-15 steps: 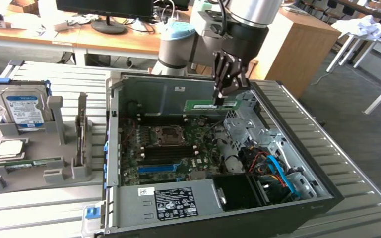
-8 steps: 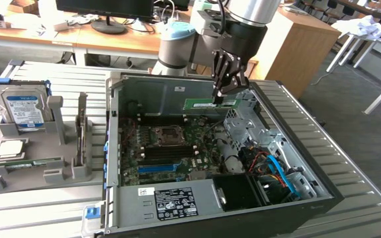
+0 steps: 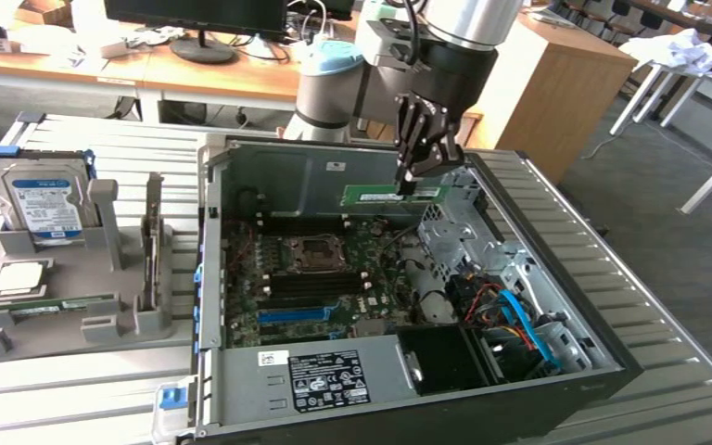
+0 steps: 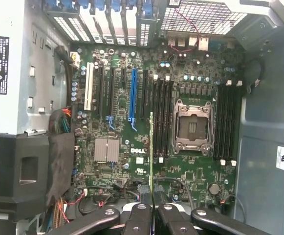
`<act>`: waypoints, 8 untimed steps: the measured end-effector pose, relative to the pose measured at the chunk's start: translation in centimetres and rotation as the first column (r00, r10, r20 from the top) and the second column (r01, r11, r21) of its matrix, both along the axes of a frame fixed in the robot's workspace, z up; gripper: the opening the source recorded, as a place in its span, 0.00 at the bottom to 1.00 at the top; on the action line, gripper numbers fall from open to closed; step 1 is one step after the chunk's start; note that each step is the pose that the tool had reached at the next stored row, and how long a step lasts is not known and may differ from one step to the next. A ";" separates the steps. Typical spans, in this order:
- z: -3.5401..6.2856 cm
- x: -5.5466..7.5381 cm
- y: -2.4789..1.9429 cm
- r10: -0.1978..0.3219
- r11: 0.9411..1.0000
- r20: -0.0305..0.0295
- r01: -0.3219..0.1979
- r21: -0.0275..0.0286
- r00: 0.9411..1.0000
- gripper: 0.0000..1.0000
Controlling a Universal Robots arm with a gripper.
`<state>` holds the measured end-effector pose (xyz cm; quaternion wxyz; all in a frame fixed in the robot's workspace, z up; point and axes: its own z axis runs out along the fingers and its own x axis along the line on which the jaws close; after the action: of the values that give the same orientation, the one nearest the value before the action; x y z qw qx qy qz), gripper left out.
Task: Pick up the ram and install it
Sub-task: 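Insert the ram into the slot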
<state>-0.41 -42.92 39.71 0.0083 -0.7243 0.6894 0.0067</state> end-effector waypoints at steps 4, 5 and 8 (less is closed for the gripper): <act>-0.12 -0.3 0.00 0.000 1.000 0.000 0.000 0.000 1.000 0.12; -0.17 -0.3 0.00 0.000 1.000 0.000 0.000 0.000 1.000 0.12; -0.29 -0.5 0.00 0.000 1.000 0.000 0.000 0.000 1.000 0.12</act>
<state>-0.89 -42.92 39.41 0.0083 -0.7243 0.6895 0.0067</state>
